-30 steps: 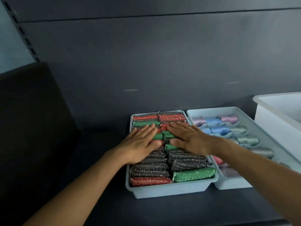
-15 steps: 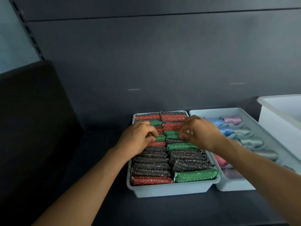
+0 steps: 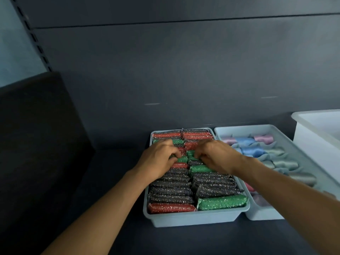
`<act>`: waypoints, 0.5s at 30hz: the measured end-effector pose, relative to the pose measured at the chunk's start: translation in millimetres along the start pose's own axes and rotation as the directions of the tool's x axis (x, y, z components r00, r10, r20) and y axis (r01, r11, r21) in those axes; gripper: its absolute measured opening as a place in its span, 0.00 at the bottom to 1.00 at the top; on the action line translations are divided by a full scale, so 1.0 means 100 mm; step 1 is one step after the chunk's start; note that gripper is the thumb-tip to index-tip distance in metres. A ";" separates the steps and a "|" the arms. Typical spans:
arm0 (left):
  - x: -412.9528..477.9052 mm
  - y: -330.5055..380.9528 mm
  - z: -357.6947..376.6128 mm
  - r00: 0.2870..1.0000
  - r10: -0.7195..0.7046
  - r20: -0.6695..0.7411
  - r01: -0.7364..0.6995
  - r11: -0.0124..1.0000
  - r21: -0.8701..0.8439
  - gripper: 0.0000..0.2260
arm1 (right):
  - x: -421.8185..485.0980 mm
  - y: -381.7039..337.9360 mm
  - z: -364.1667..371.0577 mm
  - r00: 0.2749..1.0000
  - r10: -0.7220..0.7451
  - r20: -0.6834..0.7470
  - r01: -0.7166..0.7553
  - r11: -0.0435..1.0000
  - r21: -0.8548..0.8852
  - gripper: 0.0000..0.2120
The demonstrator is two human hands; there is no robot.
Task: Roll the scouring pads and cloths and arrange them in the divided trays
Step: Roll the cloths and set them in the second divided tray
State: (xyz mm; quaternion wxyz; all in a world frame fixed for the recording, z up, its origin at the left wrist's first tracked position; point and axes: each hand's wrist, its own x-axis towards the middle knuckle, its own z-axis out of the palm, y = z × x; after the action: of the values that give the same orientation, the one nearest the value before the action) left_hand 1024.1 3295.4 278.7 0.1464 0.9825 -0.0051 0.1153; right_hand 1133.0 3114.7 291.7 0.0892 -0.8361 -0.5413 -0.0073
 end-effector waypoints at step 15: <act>-0.44 0.18 0.00 0.951 -0.022 0.309 0.047 0.996 -0.073 0.32 | -0.42 -0.13 0.05 0.990 0.137 0.041 -0.141 0.890 0.433 0.22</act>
State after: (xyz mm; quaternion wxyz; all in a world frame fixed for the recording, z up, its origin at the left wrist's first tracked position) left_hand 980.4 3277.3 273.7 0.1849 0.9817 -0.0153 -0.0420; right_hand 1103.2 3083.0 284.6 0.2712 -0.8316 -0.4687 0.1238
